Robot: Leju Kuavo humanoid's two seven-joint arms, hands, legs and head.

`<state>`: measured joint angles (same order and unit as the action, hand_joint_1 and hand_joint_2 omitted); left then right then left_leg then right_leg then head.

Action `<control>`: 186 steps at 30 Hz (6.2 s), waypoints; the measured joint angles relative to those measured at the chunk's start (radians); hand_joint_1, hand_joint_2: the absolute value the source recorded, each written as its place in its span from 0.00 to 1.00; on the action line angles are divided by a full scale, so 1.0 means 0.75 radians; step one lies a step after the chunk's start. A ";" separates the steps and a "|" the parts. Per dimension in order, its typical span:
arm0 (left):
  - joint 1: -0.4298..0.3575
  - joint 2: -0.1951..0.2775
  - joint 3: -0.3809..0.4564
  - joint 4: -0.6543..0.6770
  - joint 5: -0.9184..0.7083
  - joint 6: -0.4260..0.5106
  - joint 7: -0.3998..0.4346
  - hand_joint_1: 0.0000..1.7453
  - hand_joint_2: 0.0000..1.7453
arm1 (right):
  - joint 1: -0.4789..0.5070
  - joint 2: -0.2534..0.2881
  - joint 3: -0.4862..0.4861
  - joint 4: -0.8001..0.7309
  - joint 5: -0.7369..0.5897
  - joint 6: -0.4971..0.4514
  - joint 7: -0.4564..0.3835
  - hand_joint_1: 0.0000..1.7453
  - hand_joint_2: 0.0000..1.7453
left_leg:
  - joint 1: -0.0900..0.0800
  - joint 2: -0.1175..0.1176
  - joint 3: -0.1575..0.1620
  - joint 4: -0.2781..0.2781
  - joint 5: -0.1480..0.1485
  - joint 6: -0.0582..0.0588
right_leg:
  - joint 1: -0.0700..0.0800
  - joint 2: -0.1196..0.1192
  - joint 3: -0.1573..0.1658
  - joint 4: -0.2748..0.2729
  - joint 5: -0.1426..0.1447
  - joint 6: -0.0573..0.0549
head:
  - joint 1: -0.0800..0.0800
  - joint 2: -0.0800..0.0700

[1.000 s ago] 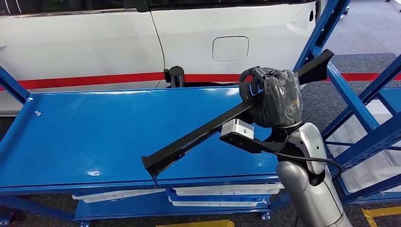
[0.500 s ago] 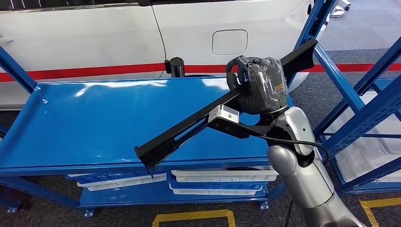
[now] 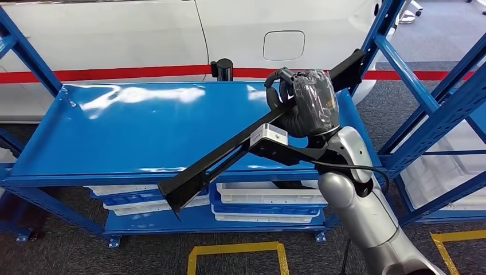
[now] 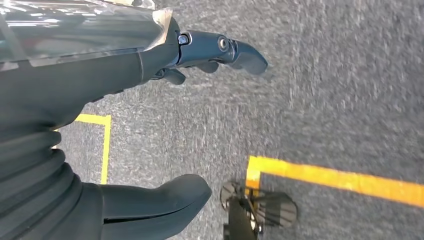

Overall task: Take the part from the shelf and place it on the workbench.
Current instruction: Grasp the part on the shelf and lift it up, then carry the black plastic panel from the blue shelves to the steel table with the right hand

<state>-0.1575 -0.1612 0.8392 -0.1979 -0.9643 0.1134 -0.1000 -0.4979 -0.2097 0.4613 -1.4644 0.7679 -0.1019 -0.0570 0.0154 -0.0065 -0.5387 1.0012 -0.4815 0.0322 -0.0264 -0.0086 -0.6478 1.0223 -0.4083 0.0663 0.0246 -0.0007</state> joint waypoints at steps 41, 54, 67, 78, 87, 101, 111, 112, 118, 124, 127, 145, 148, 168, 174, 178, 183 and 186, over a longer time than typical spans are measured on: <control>0.005 0.011 0.000 -0.001 0.001 0.063 0.042 0.00 1.00 | 0.174 0.072 -0.149 0.022 -0.015 0.015 -0.035 1.00 1.00 | -0.012 0.008 -0.176 0.005 0.153 0.003 | 0.019 0.009 0.218 0.018 -0.166 -0.002 | 0.002 0.000; 0.032 0.019 0.001 -0.001 0.018 0.102 0.075 0.00 1.00 | 0.239 0.106 -0.210 -0.037 -0.004 0.029 -0.021 1.00 1.00 | -0.006 0.005 -0.118 0.259 -0.033 -0.048 | 0.018 0.005 0.102 -0.032 -0.058 -0.071 | -0.004 0.000; 0.034 0.023 0.002 -0.001 0.022 0.110 0.061 0.00 1.00 | 0.241 0.083 -0.216 -0.033 0.046 0.102 0.009 1.00 1.00 | -0.016 0.016 -0.105 -0.004 0.089 0.035 | 0.013 0.009 -0.046 0.367 -0.231 -0.004 | 0.004 0.000; 0.070 0.039 0.003 -0.001 0.022 0.124 0.040 0.00 1.00 | 0.237 0.048 -0.188 0.003 0.049 0.148 0.010 1.00 1.00 | -0.010 0.010 -0.228 0.113 0.057 -0.040 | 0.000 0.011 0.201 -0.066 -0.116 -0.051 | -0.002 0.000; 0.080 0.042 0.002 -0.001 0.003 0.122 0.031 0.00 1.00 | 0.307 0.039 -0.191 -0.010 0.037 0.125 0.002 1.00 1.00 | -0.010 -0.003 -0.039 0.071 0.003 -0.025 | 0.019 0.002 0.107 -0.013 -0.077 -0.055 | -0.003 0.000; 0.081 0.038 0.009 -0.001 0.036 0.128 0.024 0.00 1.00 | 0.254 0.040 -0.185 0.024 0.032 0.133 -0.032 1.00 1.00 | 0.001 0.012 -0.173 0.007 0.145 -0.003 | -0.011 0.010 0.167 0.127 -0.184 0.054 | 0.008 0.000; 0.099 0.040 0.026 -0.001 0.038 0.143 0.022 0.00 1.00 | 0.229 0.052 -0.171 0.057 0.002 0.131 -0.046 1.00 1.00 | 0.006 0.005 -0.279 0.331 -0.099 -0.056 | 0.002 0.008 0.137 -0.016 -0.090 -0.079 | -0.002 0.000; 0.099 0.040 0.026 -0.001 0.035 0.143 0.022 0.00 1.00 | 0.232 0.052 -0.170 0.058 -0.001 0.129 -0.046 1.00 1.00 | 0.006 0.005 -0.280 0.400 -0.112 -0.055 | 0.007 0.007 0.113 -0.014 -0.071 -0.080 | -0.002 0.000; 0.094 0.042 0.026 -0.003 0.018 0.142 0.032 0.00 1.00 | 0.261 0.048 -0.167 0.055 -0.010 0.112 -0.046 1.00 1.00 | -0.001 -0.004 0.064 0.055 -0.064 -0.025 | 0.023 0.008 0.018 -0.012 0.022 -0.054 | 0.001 0.000; 0.094 0.043 0.026 -0.004 0.017 0.143 0.044 0.00 1.00 | 0.273 0.046 -0.165 0.052 -0.018 0.103 -0.047 1.00 1.00 | -0.021 -0.003 0.076 -0.007 -0.056 -0.002 | 0.018 0.008 0.009 -0.033 0.076 -0.019 | 0.003 0.000; 0.094 0.043 0.026 -0.004 0.017 0.143 0.044 0.00 1.00 | 0.273 0.046 -0.165 0.052 -0.018 0.103 -0.047 1.00 1.00 | -0.021 -0.003 0.076 -0.007 -0.056 -0.002 | 0.018 0.008 0.009 -0.033 0.076 -0.019 | 0.003 0.000; 0.102 0.026 0.104 -0.006 0.080 0.159 -0.006 0.00 1.00 | 0.137 0.130 -0.105 0.160 -0.026 0.138 -0.053 1.00 1.00 | -0.002 0.013 -0.292 0.238 -0.018 -0.065 | 0.013 0.007 0.196 -0.062 -0.118 -0.104 | 0.001 0.000; 0.104 0.032 0.104 -0.006 0.064 0.148 -0.013 0.00 1.00 | 0.155 0.122 -0.108 0.156 -0.029 0.138 -0.033 1.00 1.00 | -0.001 0.012 -0.282 0.380 -0.032 -0.070 | 0.016 0.007 0.150 -0.057 -0.080 -0.095 | 0.000 0.000; 0.105 0.035 0.103 -0.008 0.024 0.130 -0.028 0.00 1.00 | 0.323 0.041 -0.212 -0.009 -0.021 0.131 0.010 1.00 1.00 | -0.042 0.006 -0.037 -0.016 0.038 0.017 | 0.017 0.009 0.075 -0.060 -0.002 -0.029 | 0.008 0.000; 0.105 0.030 0.103 -0.008 0.037 0.142 -0.038 0.00 1.00 | 0.332 0.038 -0.229 -0.019 0.002 0.122 -0.004 1.00 1.00 | -0.030 0.004 -0.036 -0.041 0.067 0.045 | 0.010 0.007 0.058 -0.032 -0.020 -0.012 | 0.008 0.000; 0.108 0.026 0.103 -0.008 0.042 0.144 -0.047 0.00 1.00 | 0.346 0.031 -0.242 -0.018 0.002 0.115 -0.013 1.00 1.00 | -0.020 -0.009 -0.054 -0.050 0.088 0.042 | 0.008 0.009 -0.068 0.295 -0.183 -0.028 | 0.010 0.000; 0.112 0.025 0.104 -0.008 0.043 0.147 -0.051 0.00 1.00 | 0.365 0.027 -0.259 -0.017 -0.003 0.104 -0.028 1.00 1.00 | -0.003 -0.054 -0.085 -0.023 0.097 0.002 | -0.016 0.041 0.116 0.034 -0.124 0.026 | 0.011 0.000; 0.115 0.029 0.109 -0.009 0.045 0.147 -0.053 0.00 1.00 | 0.373 0.028 -0.265 -0.016 -0.004 0.098 -0.035 1.00 1.00 | -0.006 -0.078 -0.107 -0.009 0.104 -0.030 | -0.009 0.056 0.150 -0.024 -0.113 -0.007 | 0.009 0.000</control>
<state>-0.0709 -0.1392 0.9213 -0.2043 -0.9307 0.2237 -0.1399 -0.2181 -0.1886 0.2623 -1.4761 0.7649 -0.0285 -0.0836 0.0110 -0.0651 -0.6190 0.9944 -0.4038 0.0096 -0.0328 0.0332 -0.5351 1.0047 -0.4931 0.0610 0.0316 -0.0004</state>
